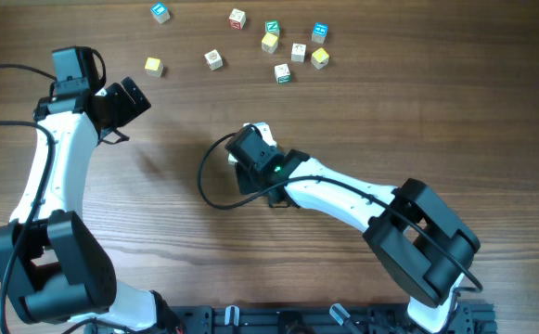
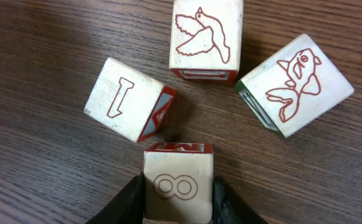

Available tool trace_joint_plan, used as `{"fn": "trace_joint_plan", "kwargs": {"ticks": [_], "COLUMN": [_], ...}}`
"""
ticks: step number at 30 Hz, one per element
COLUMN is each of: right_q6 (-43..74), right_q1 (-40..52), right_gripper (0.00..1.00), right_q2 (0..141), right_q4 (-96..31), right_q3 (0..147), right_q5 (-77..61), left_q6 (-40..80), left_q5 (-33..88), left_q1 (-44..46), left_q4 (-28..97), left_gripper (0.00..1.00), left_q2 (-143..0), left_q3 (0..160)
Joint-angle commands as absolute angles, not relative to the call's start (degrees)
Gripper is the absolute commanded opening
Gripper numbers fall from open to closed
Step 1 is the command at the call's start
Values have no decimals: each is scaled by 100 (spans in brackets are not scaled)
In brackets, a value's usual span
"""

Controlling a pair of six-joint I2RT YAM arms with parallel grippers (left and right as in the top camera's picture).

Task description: Form a circle

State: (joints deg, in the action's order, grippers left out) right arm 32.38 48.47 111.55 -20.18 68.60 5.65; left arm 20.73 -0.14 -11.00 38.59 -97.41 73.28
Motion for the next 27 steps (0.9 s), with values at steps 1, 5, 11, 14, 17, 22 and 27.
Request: {"fn": "trace_joint_plan", "kwargs": {"ticks": [1, 5, 11, 14, 17, 22, 27], "right_q6": [3317, 3317, 3317, 3317, 3317, 3315, 3301], "right_q1": [4880, 4880, 4880, 4880, 4880, 4880, 4880], "right_gripper": [38, 40, 37, 39, 45, 51, 51], "right_q2": [11306, 11306, 11306, 11306, 11306, 11306, 11306], "right_q4": [-1994, -1994, -1997, -1994, -1994, -1988, -1951], "right_q3": [6823, 6823, 6823, 6823, 6823, 6823, 6823], "right_q5": [648, 648, 650, 650, 650, 650, 648], "left_q6": [2147, 2147, 2147, 2147, 2147, 2147, 2147], "left_q5": [-8, -8, -8, -8, -8, -8, -8], "left_q1": [-1109, -1109, -1109, -1109, -1109, -1109, -1109], "left_q4": [3857, 3857, 3857, 3857, 3857, 3857, 3857], "left_gripper": [100, 100, 100, 100, 100, 100, 100], "left_q2": [-9686, -9686, -9686, -9686, -9686, -9686, -9686], "left_q3": [7360, 7360, 7360, 7360, 7360, 7360, 7360]}}
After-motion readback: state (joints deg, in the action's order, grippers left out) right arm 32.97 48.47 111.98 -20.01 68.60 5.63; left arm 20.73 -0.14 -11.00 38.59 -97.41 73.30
